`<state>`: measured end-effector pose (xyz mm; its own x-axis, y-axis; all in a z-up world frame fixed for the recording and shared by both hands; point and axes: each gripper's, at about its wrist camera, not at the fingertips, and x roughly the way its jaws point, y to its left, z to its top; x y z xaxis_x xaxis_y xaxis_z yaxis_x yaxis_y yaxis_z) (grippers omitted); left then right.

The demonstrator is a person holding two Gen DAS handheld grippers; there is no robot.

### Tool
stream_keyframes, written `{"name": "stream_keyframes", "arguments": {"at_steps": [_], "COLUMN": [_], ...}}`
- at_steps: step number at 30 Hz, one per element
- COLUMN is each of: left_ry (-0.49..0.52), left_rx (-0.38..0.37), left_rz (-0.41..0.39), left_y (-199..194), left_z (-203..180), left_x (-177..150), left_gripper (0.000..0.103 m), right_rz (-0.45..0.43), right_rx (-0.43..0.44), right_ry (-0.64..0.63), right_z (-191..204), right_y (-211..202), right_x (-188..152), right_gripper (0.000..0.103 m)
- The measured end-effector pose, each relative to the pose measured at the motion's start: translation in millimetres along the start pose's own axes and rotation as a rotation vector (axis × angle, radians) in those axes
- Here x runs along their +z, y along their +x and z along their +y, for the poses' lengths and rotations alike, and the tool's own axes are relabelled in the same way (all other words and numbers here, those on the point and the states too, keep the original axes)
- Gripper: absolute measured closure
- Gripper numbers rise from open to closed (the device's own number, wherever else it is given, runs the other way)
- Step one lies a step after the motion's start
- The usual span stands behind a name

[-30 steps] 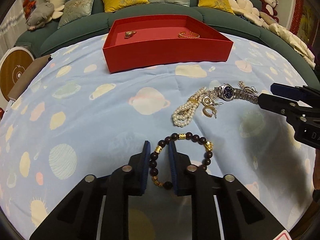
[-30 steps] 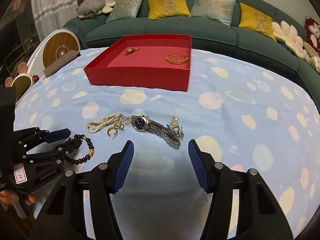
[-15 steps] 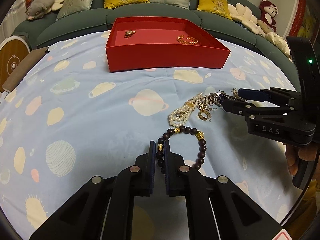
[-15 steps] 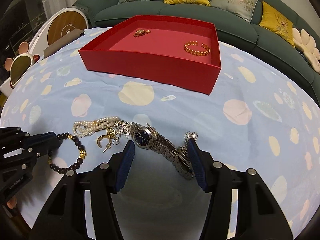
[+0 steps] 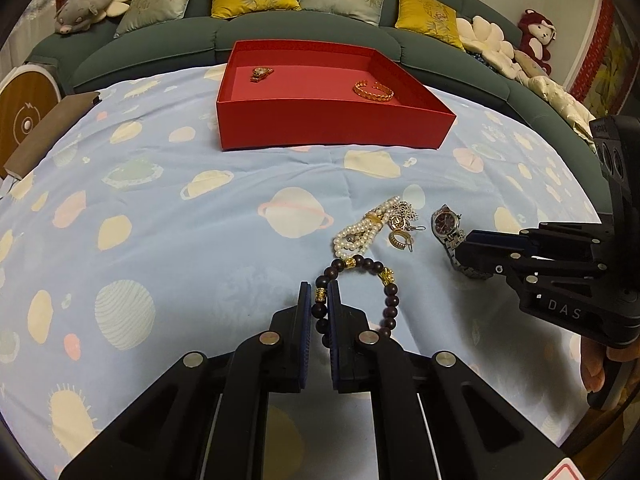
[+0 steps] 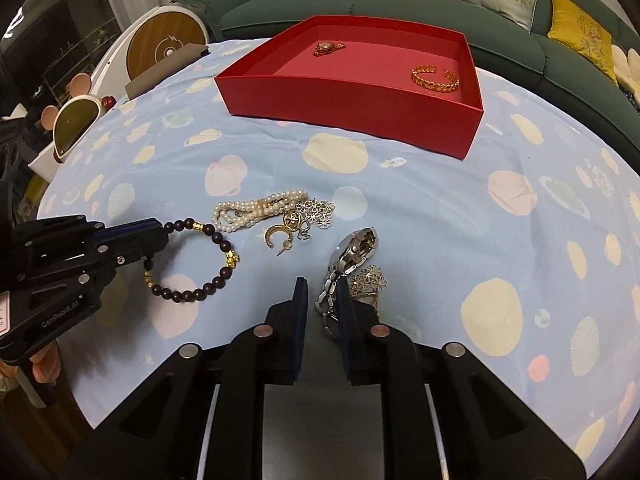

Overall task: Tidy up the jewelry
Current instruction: 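Close the right gripper on the silver wristwatch band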

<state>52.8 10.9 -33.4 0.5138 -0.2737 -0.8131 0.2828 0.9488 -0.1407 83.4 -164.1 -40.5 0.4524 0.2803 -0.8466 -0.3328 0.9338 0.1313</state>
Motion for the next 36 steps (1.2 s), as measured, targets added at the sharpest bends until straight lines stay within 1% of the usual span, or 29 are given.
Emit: {"name": "stream_keyframes", "arguments": {"at_steps": [7,12,13,14,16,20,22,23,25,27,30,33,36], "left_ry": [-0.001,-0.004,-0.006,-0.007,-0.011,-0.015,-0.013,-0.012,-0.01,-0.011,-0.012,-0.011,-0.007], "left_rx": [-0.001,-0.003,-0.005,-0.006,-0.008,-0.006,-0.003,-0.002,-0.002,-0.004,-0.008,-0.007,-0.007], "left_rz": [0.002,0.002,0.002,0.001,0.0,-0.003,-0.002,-0.003,-0.004,-0.009,-0.01,-0.007,-0.007], "left_y": [0,0,0,0,-1,-2,-1,-1,-1,-2,-2,-2,-2], "left_z": [0,1,2,2,3,4,3,2,1,1,1,0,-1], "left_x": [1,1,1,1,1,1,1,1,1,1,2,3,2], "left_gripper": [0.098,0.098,0.098,0.098,0.098,0.097,0.097,0.097,0.097,0.097,0.097,0.097,0.097], "right_rz": [-0.042,-0.046,-0.043,-0.05,-0.094,-0.213,-0.242,-0.24,-0.208,-0.169,-0.125,-0.098,-0.084], "right_rx": [-0.008,-0.006,0.002,0.01,0.026,0.041,0.034,0.026,0.009,0.014,0.014,0.013,-0.025], "right_ry": [0.095,0.124,0.123,0.122,0.115,0.149,0.156,0.15,0.142,0.152,0.128,0.101,0.077], "right_z": [-15,-18,-18,-18,-15,-21,-25,-26,-26,-26,-18,-10,-4], "right_y": [0,7,8,7,-3,-36,-46,-47,-42,-32,-19,-10,-2], "right_x": [7,11,11,11,12,18,20,21,20,16,7,4,4], "right_gripper": [0.085,0.085,0.086,0.091,0.103,0.103,0.103,0.103,0.103,0.101,0.101,0.1,0.098]}}
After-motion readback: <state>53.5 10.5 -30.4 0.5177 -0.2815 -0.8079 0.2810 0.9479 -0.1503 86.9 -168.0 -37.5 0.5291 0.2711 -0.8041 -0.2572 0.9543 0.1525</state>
